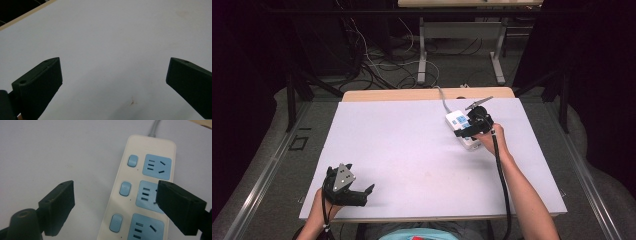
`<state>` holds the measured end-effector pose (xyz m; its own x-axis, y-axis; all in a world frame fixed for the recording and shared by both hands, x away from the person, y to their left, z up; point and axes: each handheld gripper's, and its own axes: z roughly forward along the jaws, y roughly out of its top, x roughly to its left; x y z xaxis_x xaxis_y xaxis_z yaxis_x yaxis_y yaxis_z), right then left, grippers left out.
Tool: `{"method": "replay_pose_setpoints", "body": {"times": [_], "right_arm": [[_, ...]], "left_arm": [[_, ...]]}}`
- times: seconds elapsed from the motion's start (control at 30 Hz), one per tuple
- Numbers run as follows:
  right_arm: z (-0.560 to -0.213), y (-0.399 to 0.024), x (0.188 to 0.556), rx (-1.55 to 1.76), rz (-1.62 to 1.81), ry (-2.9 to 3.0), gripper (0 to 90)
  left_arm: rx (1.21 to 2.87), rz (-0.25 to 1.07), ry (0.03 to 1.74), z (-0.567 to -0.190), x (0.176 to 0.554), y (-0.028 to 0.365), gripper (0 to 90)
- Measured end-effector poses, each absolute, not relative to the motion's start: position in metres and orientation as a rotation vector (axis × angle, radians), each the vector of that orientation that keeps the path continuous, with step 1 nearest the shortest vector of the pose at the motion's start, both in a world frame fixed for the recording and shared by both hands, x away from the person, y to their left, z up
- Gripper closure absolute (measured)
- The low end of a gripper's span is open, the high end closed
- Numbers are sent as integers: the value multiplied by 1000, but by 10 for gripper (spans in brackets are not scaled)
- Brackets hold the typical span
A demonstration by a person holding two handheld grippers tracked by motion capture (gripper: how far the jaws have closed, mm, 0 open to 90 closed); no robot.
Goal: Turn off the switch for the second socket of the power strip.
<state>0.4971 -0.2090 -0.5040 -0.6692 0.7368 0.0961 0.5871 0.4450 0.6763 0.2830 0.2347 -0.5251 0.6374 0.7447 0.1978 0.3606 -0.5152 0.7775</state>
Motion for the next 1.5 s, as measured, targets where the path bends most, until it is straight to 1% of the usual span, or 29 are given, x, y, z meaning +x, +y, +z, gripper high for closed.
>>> {"method": "replay_pose_setpoints", "body": {"times": [0.17,0.33,0.8,1.5], "right_arm": [[-499,-212,491,1128,1058,2497,56],[-498,-214,485,1124,1050,2508,22],[-489,-222,461,1105,1055,2489,16],[-486,-227,403,1006,1036,2495,13]], "left_arm": [[2132,680,866,-525,283,234,3],[2133,681,867,-525,283,234,3],[2128,683,876,-525,282,236,3],[2125,684,874,-526,282,235,3]]}}
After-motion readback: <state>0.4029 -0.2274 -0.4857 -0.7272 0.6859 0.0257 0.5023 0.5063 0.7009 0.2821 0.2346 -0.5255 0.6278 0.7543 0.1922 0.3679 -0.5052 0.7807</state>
